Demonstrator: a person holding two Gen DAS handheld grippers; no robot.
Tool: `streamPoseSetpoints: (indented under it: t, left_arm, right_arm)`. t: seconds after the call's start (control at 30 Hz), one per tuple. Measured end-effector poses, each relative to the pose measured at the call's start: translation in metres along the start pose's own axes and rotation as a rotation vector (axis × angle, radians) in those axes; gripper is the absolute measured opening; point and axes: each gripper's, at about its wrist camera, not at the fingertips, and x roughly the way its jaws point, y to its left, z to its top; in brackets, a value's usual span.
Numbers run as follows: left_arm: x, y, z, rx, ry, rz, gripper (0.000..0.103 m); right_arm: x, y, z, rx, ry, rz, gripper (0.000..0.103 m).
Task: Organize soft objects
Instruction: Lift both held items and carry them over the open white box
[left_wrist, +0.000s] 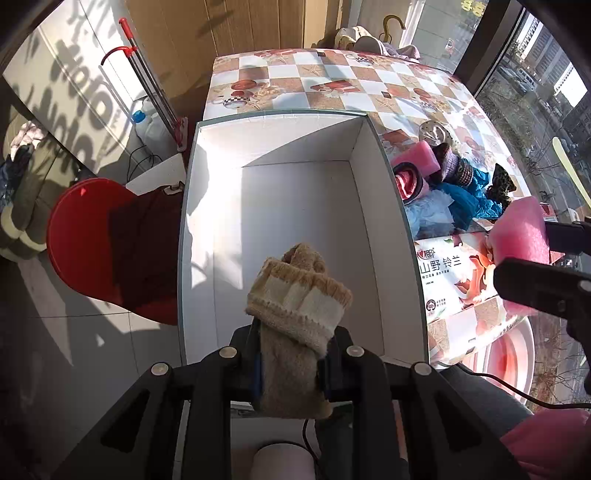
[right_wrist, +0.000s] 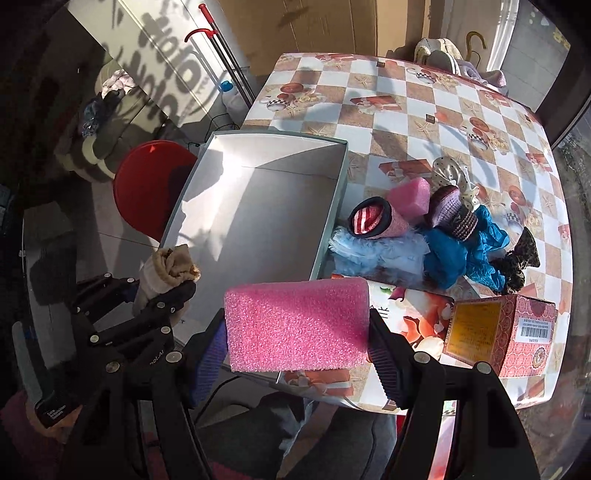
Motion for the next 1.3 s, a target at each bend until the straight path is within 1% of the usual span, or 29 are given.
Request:
streamPoseSetpoints:
  t: [0.17, 0.27, 0.5, 0.63, 1.3]
  left_arm:
    - [0.007, 0.011, -0.006, -0.044, 0.032, 0.0, 0.025]
    - [0.01, 0.014, -0.008, -0.053, 0.043, 0.002, 0.025]
    - [0.014, 0.016, -0.011, -0.069, 0.064, 0.017, 0.025]
    - [0.017, 0.018, -0.015, -0.074, 0.08, 0.017, 0.025]
    - [0.018, 0.015, -0.019, -0.058, 0.092, 0.02, 0.025]
  right_arm:
    - [0.009, 0.016, 0.003, -0.06, 0.025, 0.006, 0.072]
    - [0.013, 0.023, 0.005, -0.088, 0.036, 0.015, 0.072]
    - [0.023, 0.034, 0.013, -0.112, 0.058, 0.033, 0.072]
    - [0.026, 0.041, 0.011, -0.132, 0.069, 0.036, 0.072]
    - [0.032, 0.036, 0.004, -0.094, 0.092, 0.058, 0.072]
